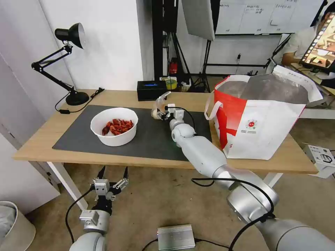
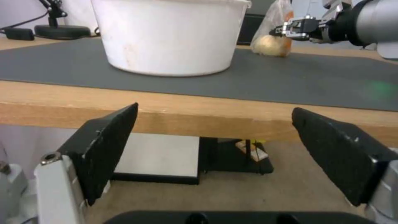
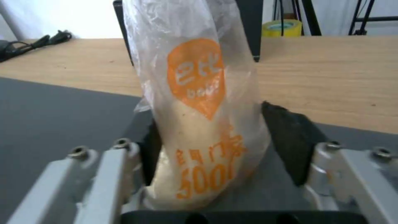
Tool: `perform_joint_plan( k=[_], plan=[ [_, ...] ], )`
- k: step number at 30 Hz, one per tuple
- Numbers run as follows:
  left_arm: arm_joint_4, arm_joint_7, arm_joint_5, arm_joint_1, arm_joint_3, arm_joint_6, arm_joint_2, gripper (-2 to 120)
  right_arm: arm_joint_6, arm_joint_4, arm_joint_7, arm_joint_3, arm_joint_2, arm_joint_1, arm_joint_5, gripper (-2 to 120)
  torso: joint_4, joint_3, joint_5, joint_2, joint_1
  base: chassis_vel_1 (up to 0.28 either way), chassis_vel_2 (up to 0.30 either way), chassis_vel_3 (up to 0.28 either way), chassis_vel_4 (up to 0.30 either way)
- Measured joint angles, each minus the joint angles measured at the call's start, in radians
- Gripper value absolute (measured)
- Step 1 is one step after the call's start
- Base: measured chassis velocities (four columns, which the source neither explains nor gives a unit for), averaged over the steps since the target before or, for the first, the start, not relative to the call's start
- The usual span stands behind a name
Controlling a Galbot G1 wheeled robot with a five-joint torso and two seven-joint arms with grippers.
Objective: Pick up the trash from the table and place it into the takeout bag.
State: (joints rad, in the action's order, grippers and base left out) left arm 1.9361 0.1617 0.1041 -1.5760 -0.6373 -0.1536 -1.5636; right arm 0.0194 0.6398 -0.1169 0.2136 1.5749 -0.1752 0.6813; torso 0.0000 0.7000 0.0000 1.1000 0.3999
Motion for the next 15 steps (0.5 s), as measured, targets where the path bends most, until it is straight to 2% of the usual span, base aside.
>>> perform_joint_plan(
  k=[1,2,4,7,9,10,12,13,15],
  plan=[
    [0.0,0.0,-0.001,-0.001,0.0,-0.001,-0.001,100,0.0,-0.001,0.0,0.0,0.0,0.0,0.0,51,0.0,0.0,0.0,0.0,0.0,0.0,0.0,0.0,0.0],
    [0.0,0.0,-0.001,-0.001,0.0,-0.001,-0.001,100,0.0,-0.001,0.0,0.0,0.0,0.0,0.0,51,0.0,0.0,0.0,0.0,0.0,0.0,0.0,0.0,0.0],
    [0.001,0.0,-0.003,-0.003,0.0,-0.002,-0.003,100,0.0,-0.005,0.0,-0.001,0.0,-0.001,0.0,39,0.0,0.0,0.0,0.0,0.0,0.0,0.0,0.0,0.0],
    [0.002,0.0,-0.003,-0.004,0.0,-0.002,-0.003,100,0.0,-0.006,0.0,-0.002,0.0,-0.001,0.001,33,0.0,0.0,0.0,0.0,0.0,0.0,0.0,0.0,0.0],
    [0.004,0.001,-0.004,-0.006,0.001,-0.003,-0.004,100,0.0,-0.008,0.001,-0.004,0.0,-0.003,0.002,22,0.0,0.0,0.0,0.0,0.0,0.0,0.0,0.0,0.0],
    [0.004,0.001,-0.004,-0.006,0.001,-0.003,-0.004,100,0.0,-0.008,0.001,-0.004,0.0,-0.003,0.002,22,0.0,0.0,0.0,0.0,0.0,0.0,0.0,0.0,0.0],
    [0.004,0.001,-0.005,-0.009,0.001,-0.005,-0.006,100,-0.001,-0.009,0.001,-0.005,0.0,-0.005,0.003,10,0.0001,0.0,0.0,0.0,0.0,0.0,0.0,0.0,0.0],
    [0.004,0.001,-0.005,-0.009,0.001,-0.005,-0.006,100,-0.001,-0.009,0.001,-0.005,0.0,-0.005,0.003,10,0.0001,0.0,0.0,0.0,0.0,0.0,0.0,0.0,0.0],
    [0.004,0.001,-0.006,-0.013,0.002,-0.008,-0.008,100,-0.002,-0.009,0.0,-0.005,-0.001,-0.007,0.003,0,0.0,0.0,0.0,0.0,0.0,0.0,0.0,0.0,0.0]
  ],
)
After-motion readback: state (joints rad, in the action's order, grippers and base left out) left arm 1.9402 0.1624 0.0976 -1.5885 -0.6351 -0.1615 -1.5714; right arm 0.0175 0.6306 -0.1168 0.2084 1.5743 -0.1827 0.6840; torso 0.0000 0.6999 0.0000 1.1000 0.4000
